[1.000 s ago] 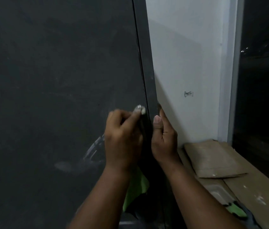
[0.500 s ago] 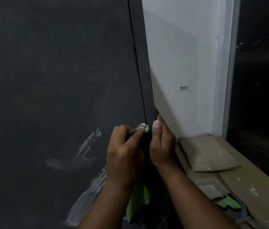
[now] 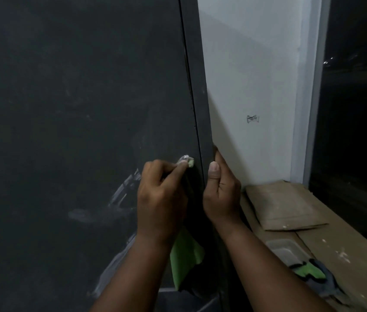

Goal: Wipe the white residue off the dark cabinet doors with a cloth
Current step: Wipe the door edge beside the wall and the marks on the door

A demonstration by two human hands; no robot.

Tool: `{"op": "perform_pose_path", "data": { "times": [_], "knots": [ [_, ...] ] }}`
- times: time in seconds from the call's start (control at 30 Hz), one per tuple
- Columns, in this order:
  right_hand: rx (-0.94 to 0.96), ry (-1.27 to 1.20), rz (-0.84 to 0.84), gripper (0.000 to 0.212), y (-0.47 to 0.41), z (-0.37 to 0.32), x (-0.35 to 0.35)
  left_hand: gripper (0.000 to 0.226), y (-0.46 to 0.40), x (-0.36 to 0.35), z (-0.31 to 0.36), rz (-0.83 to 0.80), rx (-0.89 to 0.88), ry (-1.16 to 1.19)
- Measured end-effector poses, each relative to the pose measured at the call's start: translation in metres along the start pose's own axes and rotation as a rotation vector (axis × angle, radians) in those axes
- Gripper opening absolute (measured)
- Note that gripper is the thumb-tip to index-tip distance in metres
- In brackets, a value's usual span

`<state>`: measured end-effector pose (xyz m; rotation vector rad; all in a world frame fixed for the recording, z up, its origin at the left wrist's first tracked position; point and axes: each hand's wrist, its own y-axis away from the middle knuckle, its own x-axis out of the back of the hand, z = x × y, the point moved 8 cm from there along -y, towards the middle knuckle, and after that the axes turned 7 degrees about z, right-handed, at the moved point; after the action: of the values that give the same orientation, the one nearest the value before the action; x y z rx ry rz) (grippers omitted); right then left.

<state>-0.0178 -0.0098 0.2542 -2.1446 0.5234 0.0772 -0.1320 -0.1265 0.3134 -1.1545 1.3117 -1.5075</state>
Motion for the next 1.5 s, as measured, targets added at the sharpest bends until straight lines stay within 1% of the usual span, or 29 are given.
{"op": "perform_pose_path", "data": {
  "times": [0.07, 0.17, 0.23, 0.3, 0.37, 0.47, 0.6, 0.63, 0.7, 0.77, 0.83, 0.9, 0.97, 1.1, 1.2, 1.27, 1.4, 1.5],
  "knots": [
    [0.001, 0.005, 0.002, 0.045, 0.001, -0.003, 0.0, 0.012, -0.012, 0.01, -0.008, 0.027, 0.007, -0.041],
    [-0.043, 0.056, 0.043, 0.043, 0.001, -0.008, -0.002, 0.011, -0.052, 0.03, -0.026, 0.154, 0.032, -0.093],
    [-0.086, 0.119, 0.039, 0.049, 0.0, -0.014, -0.007, 0.011, -0.072, 0.038, -0.034, 0.205, 0.029, -0.074],
    [-0.082, 0.178, 0.014, 0.062, -0.004, -0.022, -0.016, 0.011, -0.075, 0.04, -0.036, 0.217, 0.007, -0.074],
    [-0.042, 0.217, 0.034, 0.067, -0.007, -0.03, -0.022, 0.012, -0.057, 0.038, -0.035, 0.198, -0.018, -0.084],
    [0.012, 0.264, 0.14, 0.066, -0.003, -0.034, -0.019, 0.013, -0.004, 0.035, -0.041, 0.113, -0.02, -0.082],
    [0.107, 0.307, 0.247, 0.057, 0.006, -0.034, -0.014, 0.024, 0.048, 0.041, -0.055, -0.01, 0.043, -0.043],
    [0.161, 0.291, 0.238, 0.057, 0.008, -0.036, -0.014, 0.027, 0.048, 0.045, -0.058, -0.019, 0.048, -0.043],
    [0.309, 0.316, 0.171, 0.064, 0.012, -0.042, -0.02, 0.028, 0.035, 0.053, -0.063, 0.0, 0.065, -0.06],
    [0.445, 0.421, 0.108, 0.068, 0.018, -0.049, -0.027, 0.024, 0.01, 0.061, -0.066, 0.069, 0.089, -0.071],
    [0.507, 0.495, 0.063, 0.071, 0.021, -0.05, -0.033, 0.023, -0.014, 0.065, -0.069, 0.134, 0.106, -0.057],
    [0.534, 0.533, 0.028, 0.073, 0.023, -0.05, -0.036, 0.023, -0.024, 0.064, -0.069, 0.158, 0.097, -0.029],
    [0.561, 0.558, 0.002, 0.075, 0.024, -0.049, -0.038, 0.021, -0.02, 0.061, -0.067, 0.144, 0.069, -0.023],
    [0.646, 0.582, -0.053, 0.075, 0.029, -0.049, -0.043, 0.021, 0.017, 0.062, -0.072, 0.081, 0.03, -0.05],
    [0.679, 0.587, -0.077, 0.074, 0.032, -0.048, -0.044, 0.016, 0.032, 0.071, -0.082, 0.082, 0.016, -0.088],
    [0.674, 0.589, -0.076, 0.073, 0.031, -0.048, -0.044, 0.015, 0.026, 0.077, -0.09, 0.108, 0.021, -0.116],
    [0.661, 0.584, -0.083, 0.072, 0.032, -0.049, -0.044, 0.026, 0.0, 0.086, -0.102, 0.232, 0.135, -0.075],
    [0.659, 0.589, -0.088, 0.073, 0.033, -0.049, -0.044, 0.023, 0.002, 0.083, -0.096, 0.249, 0.15, -0.041]
  ]
}}
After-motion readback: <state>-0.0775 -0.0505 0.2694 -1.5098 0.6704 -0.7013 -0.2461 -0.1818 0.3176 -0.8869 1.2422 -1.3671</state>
